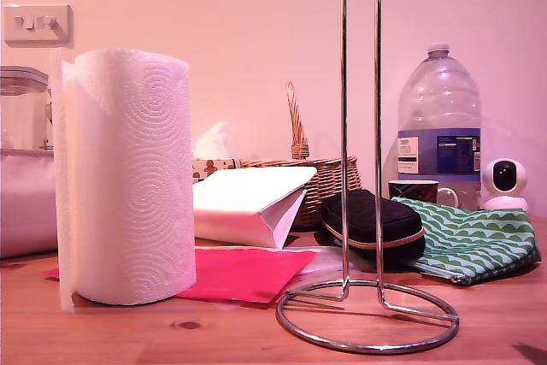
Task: Insert the paper towel roll into the metallic stand.
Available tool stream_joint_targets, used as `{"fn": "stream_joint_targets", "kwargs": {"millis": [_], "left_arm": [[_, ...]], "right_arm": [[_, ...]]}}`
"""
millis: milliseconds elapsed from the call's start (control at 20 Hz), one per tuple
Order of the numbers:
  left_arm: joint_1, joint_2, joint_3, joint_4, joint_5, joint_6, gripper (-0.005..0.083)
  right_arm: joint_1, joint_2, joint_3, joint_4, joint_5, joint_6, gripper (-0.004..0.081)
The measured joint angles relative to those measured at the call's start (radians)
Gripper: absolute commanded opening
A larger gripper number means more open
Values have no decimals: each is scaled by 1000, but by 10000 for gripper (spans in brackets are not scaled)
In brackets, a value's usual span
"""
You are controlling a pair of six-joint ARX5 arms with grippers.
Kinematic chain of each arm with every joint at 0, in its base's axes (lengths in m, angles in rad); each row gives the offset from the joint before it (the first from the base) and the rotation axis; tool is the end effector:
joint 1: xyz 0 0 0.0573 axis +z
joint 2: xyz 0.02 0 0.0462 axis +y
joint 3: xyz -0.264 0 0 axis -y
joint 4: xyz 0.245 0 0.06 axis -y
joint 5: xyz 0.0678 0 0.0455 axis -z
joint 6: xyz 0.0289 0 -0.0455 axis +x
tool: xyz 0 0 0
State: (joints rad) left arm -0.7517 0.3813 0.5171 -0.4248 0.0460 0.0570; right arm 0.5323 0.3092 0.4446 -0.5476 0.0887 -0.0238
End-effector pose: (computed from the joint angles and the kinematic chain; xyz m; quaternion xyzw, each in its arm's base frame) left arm 0.0738 -0.0708 0.2668 0.0757 0.1241 -0.3880 0.9101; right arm 0.0803 0.0443 0.2377 -0.0739 0.1923 0.2176 0.9540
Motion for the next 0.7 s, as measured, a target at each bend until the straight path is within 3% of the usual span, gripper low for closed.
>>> {"fn": "stream_joint_targets", "kwargs": {"millis": [400,700], "left_arm": [[0,0,0,-24,6,1,-22],[0,10,60,-196,-2,78,-22]], "right_arm": [[0,0,0,16,-8,0,-13],[0,0,0,40,-186,0,-13]]}}
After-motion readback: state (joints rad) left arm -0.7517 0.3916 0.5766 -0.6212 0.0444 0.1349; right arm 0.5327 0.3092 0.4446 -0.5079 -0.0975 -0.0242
